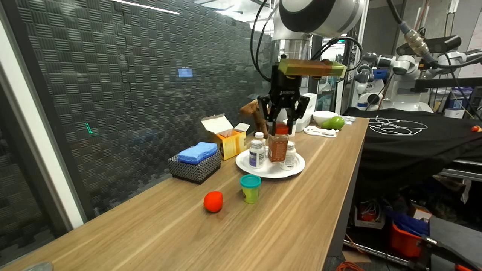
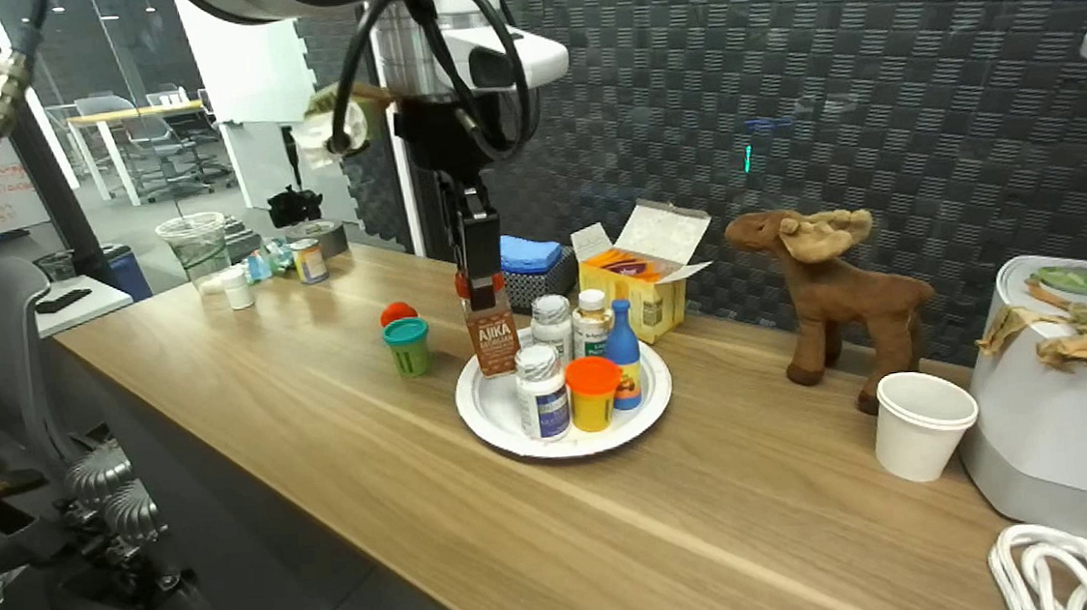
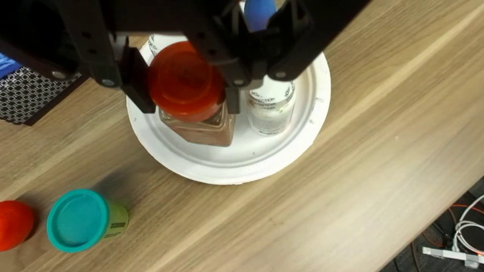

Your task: Pick up all the objects surrounding the white plate and arrange them on the plate

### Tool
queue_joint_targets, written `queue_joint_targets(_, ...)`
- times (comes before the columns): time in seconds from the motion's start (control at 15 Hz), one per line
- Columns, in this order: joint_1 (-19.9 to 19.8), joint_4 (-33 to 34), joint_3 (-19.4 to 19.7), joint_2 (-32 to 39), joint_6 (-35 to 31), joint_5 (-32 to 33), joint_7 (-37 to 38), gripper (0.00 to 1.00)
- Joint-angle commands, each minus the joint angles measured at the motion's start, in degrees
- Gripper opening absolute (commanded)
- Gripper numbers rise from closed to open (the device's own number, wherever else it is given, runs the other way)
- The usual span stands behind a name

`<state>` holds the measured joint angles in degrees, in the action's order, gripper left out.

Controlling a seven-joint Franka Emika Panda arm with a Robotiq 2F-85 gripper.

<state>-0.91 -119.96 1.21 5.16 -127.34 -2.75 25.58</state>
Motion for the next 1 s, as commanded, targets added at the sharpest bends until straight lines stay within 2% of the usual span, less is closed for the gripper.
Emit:
queue_joint_targets(0.0, -0.1, 5.3, 0.5, 3.8, 2.5, -0.7, -1.9, 0.24)
queue_joint_targets(0.4, 0.3, 8.8, 1.5, 8.1, 3.6, 1.0, -0.8, 0.24)
queue_joint_targets(0.93, 1.1, 12.3, 3.8, 11.8, 3.0, 4.3, 4.5, 0.24)
